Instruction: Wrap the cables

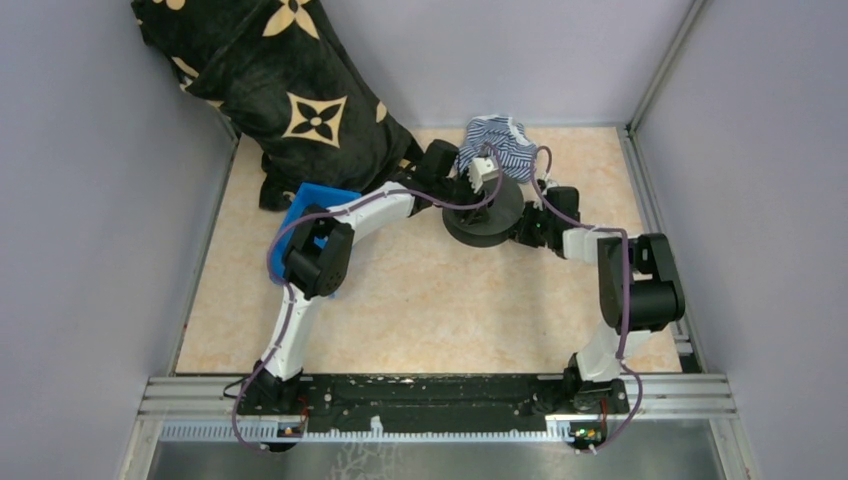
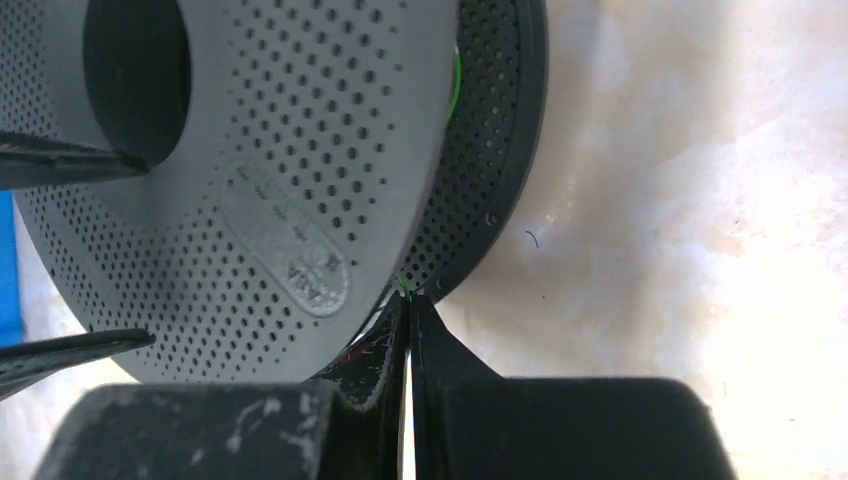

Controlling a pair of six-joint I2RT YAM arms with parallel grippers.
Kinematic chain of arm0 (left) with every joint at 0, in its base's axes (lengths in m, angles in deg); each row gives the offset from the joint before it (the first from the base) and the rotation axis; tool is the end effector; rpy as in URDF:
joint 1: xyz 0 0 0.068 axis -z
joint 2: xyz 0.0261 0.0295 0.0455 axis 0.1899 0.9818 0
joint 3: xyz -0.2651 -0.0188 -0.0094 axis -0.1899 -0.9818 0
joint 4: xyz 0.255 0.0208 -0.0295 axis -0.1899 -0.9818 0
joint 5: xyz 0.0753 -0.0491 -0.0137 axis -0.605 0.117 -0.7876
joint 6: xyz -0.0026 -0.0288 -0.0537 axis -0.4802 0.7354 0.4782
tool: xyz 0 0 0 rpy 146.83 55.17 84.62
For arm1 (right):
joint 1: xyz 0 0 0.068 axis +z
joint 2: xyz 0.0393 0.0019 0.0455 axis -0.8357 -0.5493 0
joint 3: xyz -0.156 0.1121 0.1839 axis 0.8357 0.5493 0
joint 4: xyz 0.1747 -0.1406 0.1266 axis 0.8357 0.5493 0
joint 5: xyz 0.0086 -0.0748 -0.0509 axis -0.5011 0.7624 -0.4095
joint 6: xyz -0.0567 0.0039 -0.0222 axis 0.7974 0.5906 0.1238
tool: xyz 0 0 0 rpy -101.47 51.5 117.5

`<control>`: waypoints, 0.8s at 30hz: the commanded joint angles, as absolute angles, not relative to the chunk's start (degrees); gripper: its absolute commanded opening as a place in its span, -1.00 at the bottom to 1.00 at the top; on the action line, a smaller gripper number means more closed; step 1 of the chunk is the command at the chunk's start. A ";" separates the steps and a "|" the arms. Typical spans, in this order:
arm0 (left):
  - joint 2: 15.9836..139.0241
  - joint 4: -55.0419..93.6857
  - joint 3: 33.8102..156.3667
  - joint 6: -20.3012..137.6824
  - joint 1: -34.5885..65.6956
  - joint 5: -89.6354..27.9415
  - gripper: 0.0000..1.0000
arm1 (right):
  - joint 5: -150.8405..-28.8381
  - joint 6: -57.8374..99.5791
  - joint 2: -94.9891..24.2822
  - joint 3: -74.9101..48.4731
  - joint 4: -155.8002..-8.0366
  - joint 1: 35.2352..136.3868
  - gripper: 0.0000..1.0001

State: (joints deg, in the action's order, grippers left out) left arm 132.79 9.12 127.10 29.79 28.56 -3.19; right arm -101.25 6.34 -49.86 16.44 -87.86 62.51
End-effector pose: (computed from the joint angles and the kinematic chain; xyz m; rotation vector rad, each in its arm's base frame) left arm 0.3851 -0.3521 0.1915 1.3443 1.7166 -0.9007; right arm 0.3274 0.0483 0.1429 0.1539 2.3700 0.6210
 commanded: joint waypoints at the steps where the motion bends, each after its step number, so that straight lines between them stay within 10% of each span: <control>1: 133.89 9.49 128.94 31.39 28.87 -2.58 0.08 | -102.36 -2.29 -51.70 18.61 -103.65 62.40 -1.00; 24: 135.43 8.90 127.33 36.93 30.33 -2.78 -0.36 | -102.74 -23.51 -64.84 26.20 -148.37 62.05 -1.00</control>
State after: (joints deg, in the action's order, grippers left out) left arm 133.27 10.74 127.28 34.31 28.84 -3.75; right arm -101.05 -17.90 -63.11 27.17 -134.13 62.07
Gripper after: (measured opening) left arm 0.336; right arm 0.006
